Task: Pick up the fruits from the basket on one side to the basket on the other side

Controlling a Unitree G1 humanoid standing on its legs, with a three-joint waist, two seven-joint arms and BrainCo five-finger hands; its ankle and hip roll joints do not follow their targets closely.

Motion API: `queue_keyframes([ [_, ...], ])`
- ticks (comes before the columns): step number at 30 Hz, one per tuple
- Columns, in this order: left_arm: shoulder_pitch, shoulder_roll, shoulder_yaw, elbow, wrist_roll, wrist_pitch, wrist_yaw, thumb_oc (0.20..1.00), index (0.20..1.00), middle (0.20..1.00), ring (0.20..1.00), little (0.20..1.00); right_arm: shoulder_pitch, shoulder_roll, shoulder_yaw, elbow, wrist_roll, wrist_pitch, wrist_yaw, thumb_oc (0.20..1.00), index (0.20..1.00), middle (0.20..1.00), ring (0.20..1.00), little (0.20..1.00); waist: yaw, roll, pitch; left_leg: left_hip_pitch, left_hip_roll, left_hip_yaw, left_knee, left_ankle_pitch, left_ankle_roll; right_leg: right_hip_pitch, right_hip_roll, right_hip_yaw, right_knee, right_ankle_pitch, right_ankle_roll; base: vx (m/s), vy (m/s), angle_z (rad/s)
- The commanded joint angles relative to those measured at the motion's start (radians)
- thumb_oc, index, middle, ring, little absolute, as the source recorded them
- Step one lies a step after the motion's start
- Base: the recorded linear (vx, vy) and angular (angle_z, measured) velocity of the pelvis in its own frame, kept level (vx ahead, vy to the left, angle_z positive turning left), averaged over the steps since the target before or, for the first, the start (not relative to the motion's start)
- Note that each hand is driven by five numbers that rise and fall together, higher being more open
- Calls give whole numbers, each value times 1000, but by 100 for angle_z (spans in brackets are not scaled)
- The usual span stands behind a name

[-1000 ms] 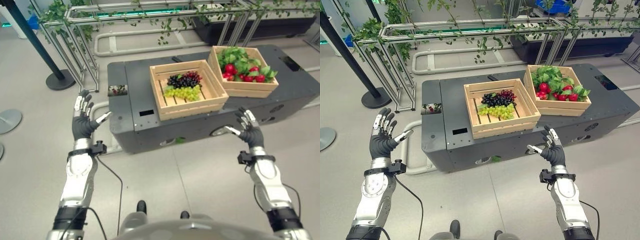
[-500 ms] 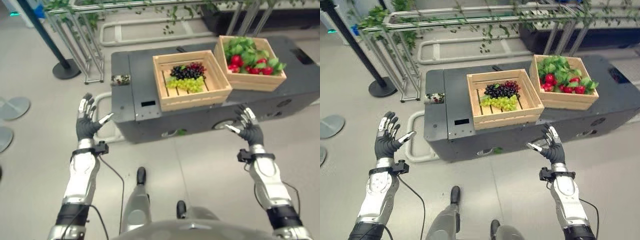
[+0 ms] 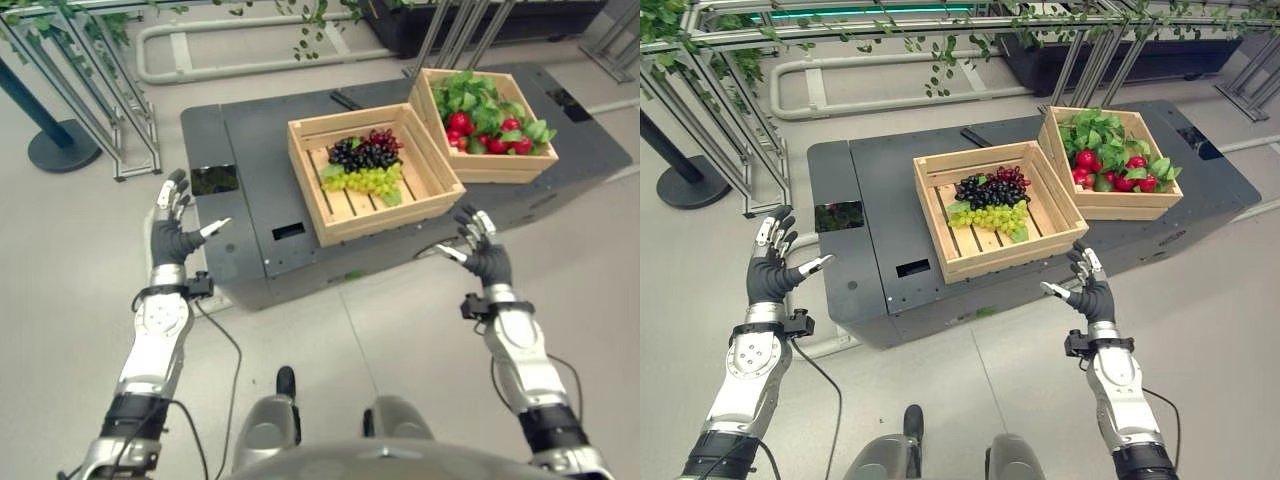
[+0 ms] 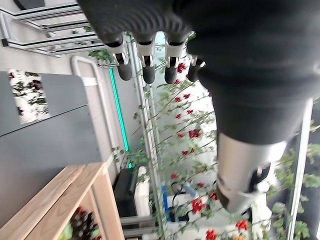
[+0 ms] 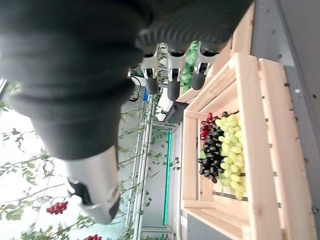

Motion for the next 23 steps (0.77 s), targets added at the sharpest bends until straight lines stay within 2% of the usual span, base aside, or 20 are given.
queue_keyframes([
  [1, 3, 25, -2, -63, 20, -55, -11, 1000, 1000, 1000, 1000, 1000, -11, -29, -47, -39, -1, -58, -21, 1000, 1000, 1000, 1000, 1000, -20, -15, -37, -39, -2, -65, 51, -34, -60, 112, 24, -43, -158, 65, -8, 79, -32, 20],
  [3, 4, 16, -10, -57, 26, -56, -17, 1000, 1000, 1000, 1000, 1000, -11, -32, -47, -25, 4, -58, -26, 1000, 1000, 1000, 1000, 1000, -19, -17, -45, -30, -3, -61, 37, -30, -68, 142, 23, -25, -192, 80, -8, 71, -69, 62],
  [8, -4, 4, -29, -69, 17, -64, -31, 1000, 1000, 1000, 1000, 1000, -28, -53, -55, -14, -12, -60, -41, 1000, 1000, 1000, 1000, 1000, -16, 1, -74, -14, 5, -48, 22, -31, -85, 204, 11, -50, -284, 99, -13, 63, -69, 10],
  [23, 3, -10, -28, -72, -9, -61, -39, 1000, 1000, 1000, 1000, 1000, -4, -41, -51, -21, 3, -59, -25, 1000, 1000, 1000, 1000, 1000, -27, 6, -107, 42, 20, -60, 14, -43, -98, 265, 30, -41, -288, 67, -36, 45, -41, -2],
])
